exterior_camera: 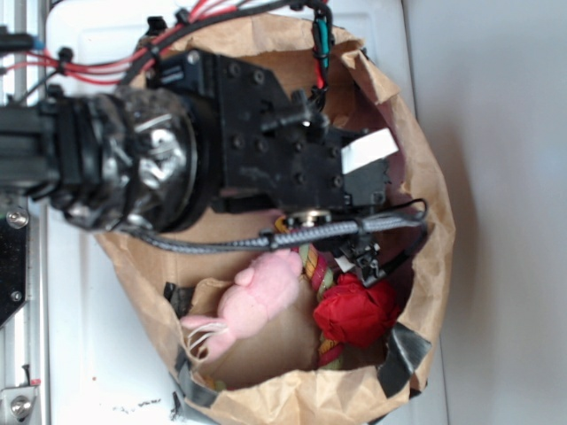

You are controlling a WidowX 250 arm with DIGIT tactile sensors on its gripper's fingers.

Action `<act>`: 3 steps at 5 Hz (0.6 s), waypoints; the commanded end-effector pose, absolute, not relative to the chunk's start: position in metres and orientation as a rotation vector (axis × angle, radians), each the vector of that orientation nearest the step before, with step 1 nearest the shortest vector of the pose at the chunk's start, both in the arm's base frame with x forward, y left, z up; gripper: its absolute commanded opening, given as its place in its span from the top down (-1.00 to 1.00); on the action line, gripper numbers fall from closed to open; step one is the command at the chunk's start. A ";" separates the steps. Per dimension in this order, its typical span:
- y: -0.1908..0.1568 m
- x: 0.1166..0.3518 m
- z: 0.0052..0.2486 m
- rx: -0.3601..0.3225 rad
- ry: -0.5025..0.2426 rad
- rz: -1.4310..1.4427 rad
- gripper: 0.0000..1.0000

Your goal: Grab the rock.

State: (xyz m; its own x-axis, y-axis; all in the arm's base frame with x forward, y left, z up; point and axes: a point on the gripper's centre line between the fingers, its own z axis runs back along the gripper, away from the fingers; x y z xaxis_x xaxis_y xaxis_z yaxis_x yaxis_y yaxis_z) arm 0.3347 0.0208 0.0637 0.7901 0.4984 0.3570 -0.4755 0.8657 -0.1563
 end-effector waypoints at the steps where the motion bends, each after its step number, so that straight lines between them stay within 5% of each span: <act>1: 0.022 0.344 0.106 -0.102 -0.443 0.517 -1.00; 3: 0.016 0.348 0.114 -0.165 -0.439 0.561 -1.00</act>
